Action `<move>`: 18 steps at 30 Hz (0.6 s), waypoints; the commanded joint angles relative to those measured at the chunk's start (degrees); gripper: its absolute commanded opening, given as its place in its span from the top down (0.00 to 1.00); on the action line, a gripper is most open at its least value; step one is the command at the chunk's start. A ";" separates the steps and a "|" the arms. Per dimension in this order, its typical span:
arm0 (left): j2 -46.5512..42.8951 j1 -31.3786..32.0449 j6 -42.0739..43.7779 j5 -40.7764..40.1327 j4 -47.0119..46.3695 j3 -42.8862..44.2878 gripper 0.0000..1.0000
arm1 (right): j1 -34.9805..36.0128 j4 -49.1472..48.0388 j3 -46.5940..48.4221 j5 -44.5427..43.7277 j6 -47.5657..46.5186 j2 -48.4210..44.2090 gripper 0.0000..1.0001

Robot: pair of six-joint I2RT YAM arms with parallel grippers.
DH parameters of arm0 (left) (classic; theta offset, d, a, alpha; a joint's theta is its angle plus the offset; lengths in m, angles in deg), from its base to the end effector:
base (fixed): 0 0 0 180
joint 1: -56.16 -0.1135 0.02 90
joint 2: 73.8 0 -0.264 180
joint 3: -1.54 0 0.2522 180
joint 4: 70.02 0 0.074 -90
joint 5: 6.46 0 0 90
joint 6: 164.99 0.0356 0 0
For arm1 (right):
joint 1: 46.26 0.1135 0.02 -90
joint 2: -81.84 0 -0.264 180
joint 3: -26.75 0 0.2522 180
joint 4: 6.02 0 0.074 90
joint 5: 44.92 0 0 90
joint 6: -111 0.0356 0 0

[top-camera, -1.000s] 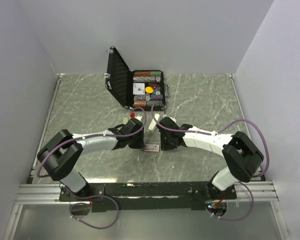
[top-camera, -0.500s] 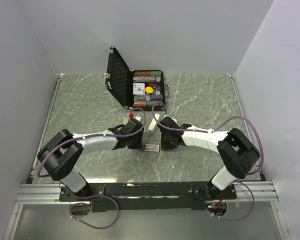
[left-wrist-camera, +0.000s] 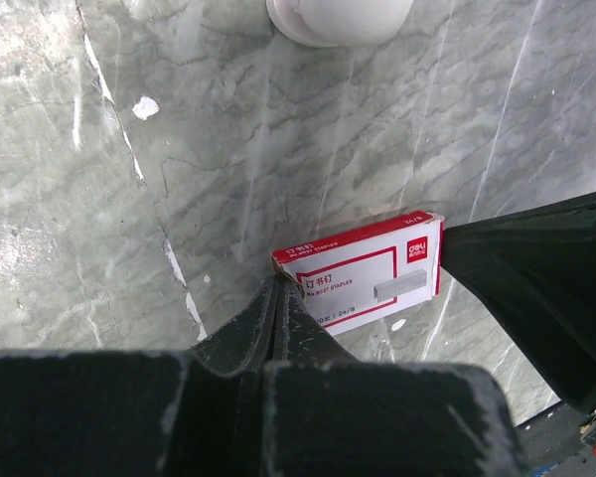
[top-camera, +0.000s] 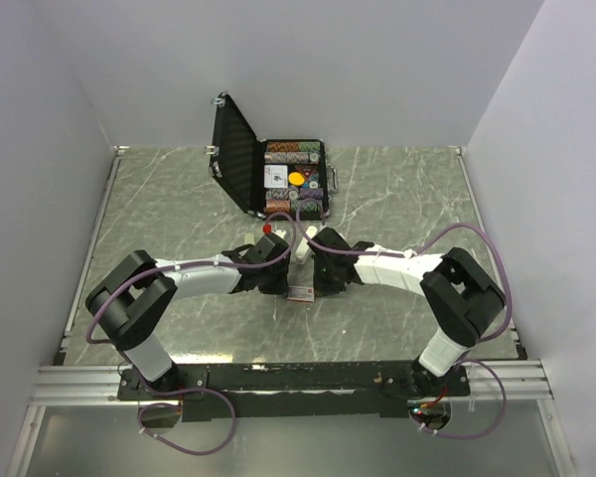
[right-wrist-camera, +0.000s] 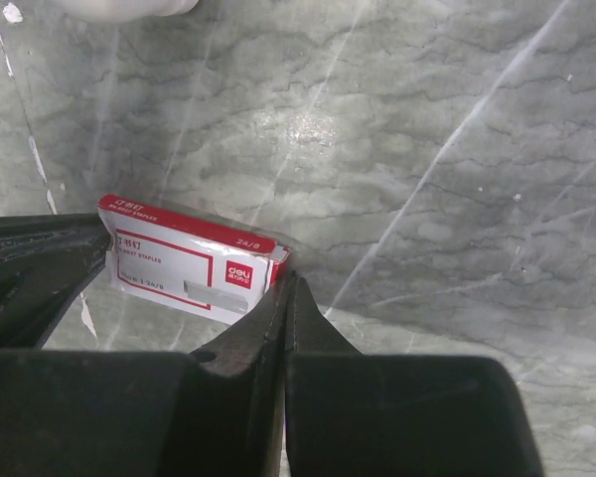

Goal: Unload the staples from the stapler

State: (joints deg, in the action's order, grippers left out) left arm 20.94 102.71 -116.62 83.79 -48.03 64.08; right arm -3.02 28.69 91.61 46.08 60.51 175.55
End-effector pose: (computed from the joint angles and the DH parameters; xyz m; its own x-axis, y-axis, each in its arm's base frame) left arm 0.2195 -0.2319 0.1533 -0.9003 -0.0156 -0.4350 0.1734 0.9038 -0.3913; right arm 0.2231 0.2106 0.1571 -0.9426 -0.0132 -0.3336 -0.1178 0.9481 0.2953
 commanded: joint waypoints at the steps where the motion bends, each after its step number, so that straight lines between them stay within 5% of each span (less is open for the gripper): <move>1: 1.77 0.30 -0.03 1.86 -0.23 0.53 0.99 | 0.44 -3.54 1.82 2.96 0.31 1.65 1.00; 9: 1.68 0.92 0.23 2.65 -0.67 0.62 0.99 | 1.58 -5.04 2.96 5.86 0.75 2.97 1.00; 18: -1.39 0.92 0.58 -0.07 0.12 -0.17 0.99 | -0.09 1.10 3.22 -3.60 -1.44 -3.88 0.96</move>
State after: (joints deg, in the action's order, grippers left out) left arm 20.85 102.73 -116.33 83.66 -47.99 64.08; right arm -3.02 29.70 92.90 46.49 59.87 176.25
